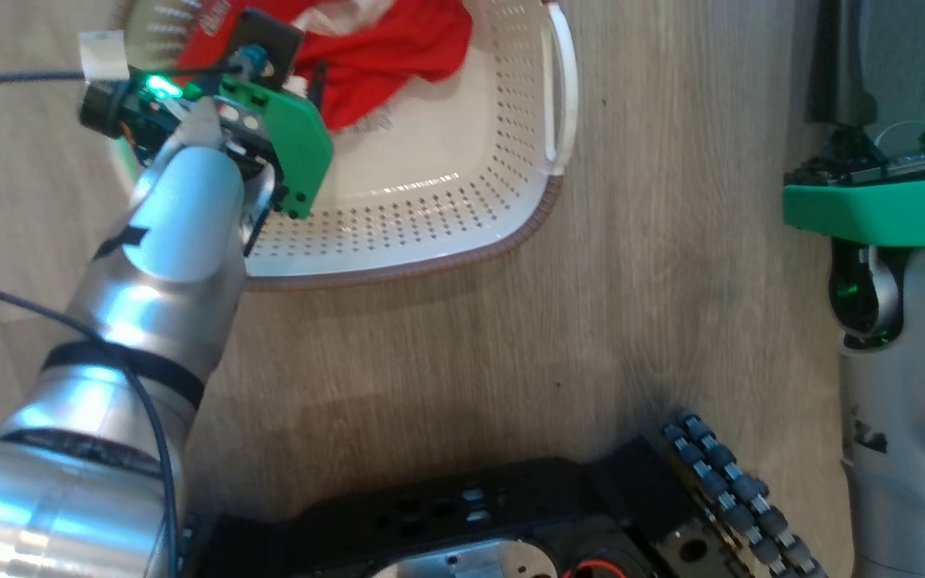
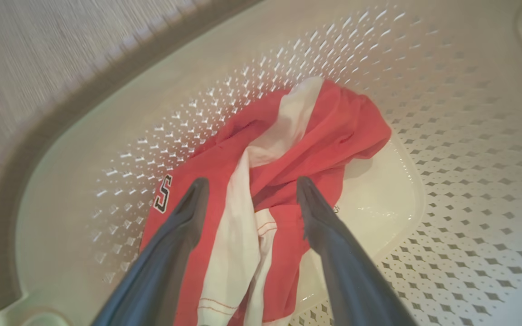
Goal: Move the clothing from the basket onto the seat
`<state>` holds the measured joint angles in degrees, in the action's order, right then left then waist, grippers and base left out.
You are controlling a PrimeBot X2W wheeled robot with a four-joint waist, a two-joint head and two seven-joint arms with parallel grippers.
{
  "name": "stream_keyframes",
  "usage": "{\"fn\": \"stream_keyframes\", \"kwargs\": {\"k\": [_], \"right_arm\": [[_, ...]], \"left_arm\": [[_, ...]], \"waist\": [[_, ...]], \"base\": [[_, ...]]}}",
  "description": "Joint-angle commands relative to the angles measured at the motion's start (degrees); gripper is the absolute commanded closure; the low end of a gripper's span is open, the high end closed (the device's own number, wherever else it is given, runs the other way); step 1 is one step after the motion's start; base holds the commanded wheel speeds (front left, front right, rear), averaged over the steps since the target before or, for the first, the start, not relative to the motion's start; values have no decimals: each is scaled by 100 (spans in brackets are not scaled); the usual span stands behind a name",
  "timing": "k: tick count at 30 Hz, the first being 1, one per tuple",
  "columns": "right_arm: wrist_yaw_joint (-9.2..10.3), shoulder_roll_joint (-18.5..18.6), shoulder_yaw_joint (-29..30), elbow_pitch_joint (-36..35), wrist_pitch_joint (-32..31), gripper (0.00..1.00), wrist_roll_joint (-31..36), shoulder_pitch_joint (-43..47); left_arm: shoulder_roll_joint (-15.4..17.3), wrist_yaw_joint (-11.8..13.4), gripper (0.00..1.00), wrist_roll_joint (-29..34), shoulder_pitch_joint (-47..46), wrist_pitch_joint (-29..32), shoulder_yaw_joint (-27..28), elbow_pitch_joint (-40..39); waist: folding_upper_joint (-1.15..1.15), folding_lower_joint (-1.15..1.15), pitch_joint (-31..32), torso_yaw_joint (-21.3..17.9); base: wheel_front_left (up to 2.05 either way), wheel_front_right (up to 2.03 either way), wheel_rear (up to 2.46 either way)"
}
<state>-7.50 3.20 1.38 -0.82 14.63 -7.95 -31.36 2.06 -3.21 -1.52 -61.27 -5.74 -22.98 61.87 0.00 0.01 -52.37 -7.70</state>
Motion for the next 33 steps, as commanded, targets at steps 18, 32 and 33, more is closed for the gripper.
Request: {"fn": "stream_keyframes", "kwargs": {"k": [18,32,33], "right_arm": [[1,-32,-210,-466,37,0,-419,323],[1,-32,-127,-630,37,0,-717,788],[1,-32,-131,-639,37,0,-731,800]], "left_arm": [[282,473,0,100,-853,128,-132,1064],[275,475,0,95,-905,365,-377,1182],[264,475,0,91,-897,380,-394,1185]], "waist": [[0,-1,-706,-500],[0,-1,-779,-629],[0,-1,-780,-638]], "base": [[0,0,0],[0,0,0],[0,0,0]]}}
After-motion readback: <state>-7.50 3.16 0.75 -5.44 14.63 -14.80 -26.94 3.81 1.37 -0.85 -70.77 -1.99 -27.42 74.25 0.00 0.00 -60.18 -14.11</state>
